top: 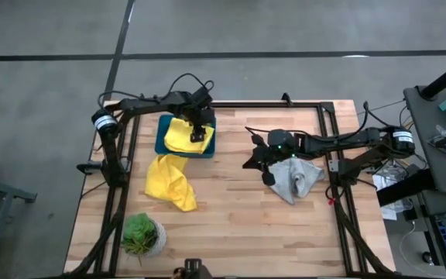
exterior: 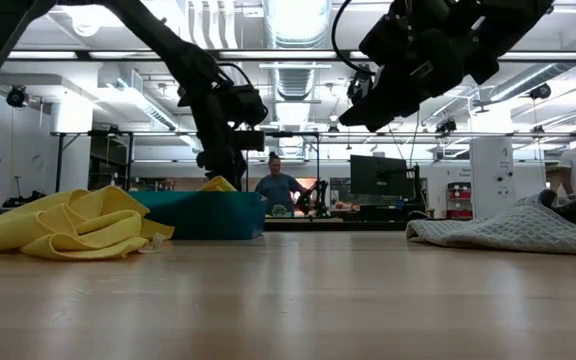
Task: Fold microfiber towels
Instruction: Put the right yellow microfiber towel into the blue bin
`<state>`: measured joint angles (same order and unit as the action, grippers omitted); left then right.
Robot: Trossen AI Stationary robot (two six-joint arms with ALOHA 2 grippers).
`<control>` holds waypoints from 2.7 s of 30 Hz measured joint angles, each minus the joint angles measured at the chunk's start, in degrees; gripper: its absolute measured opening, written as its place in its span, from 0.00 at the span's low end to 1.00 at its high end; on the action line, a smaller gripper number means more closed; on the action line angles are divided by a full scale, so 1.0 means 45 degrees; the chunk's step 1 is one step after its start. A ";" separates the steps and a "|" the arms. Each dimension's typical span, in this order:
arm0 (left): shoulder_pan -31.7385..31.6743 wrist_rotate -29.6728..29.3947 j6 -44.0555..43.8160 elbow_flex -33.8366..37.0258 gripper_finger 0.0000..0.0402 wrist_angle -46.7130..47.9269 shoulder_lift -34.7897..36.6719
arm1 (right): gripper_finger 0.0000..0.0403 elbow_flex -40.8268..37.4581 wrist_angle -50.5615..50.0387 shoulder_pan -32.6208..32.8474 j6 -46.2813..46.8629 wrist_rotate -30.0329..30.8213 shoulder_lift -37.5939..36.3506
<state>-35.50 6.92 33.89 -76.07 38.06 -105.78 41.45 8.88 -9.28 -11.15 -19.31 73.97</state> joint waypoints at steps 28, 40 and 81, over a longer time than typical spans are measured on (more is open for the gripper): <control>-0.0337 -0.0518 -0.0111 0.0268 0.00 0.0143 0.0070 | 0.02 -0.0165 -0.0293 -0.0030 0.0223 0.0991 0.0010; -0.0338 -0.2606 -0.1239 0.0270 0.00 0.0342 0.1035 | 0.02 -0.0170 -0.0390 -0.0030 0.0065 0.1153 0.0010; 0.2417 -0.0946 -0.7117 0.3580 0.10 -0.2755 0.2594 | 0.02 -0.1020 -0.0185 -0.0030 -0.0179 0.1301 0.0015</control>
<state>-24.62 2.66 1.86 -59.96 25.66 -94.11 36.86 8.05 -9.41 -11.96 -13.46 74.04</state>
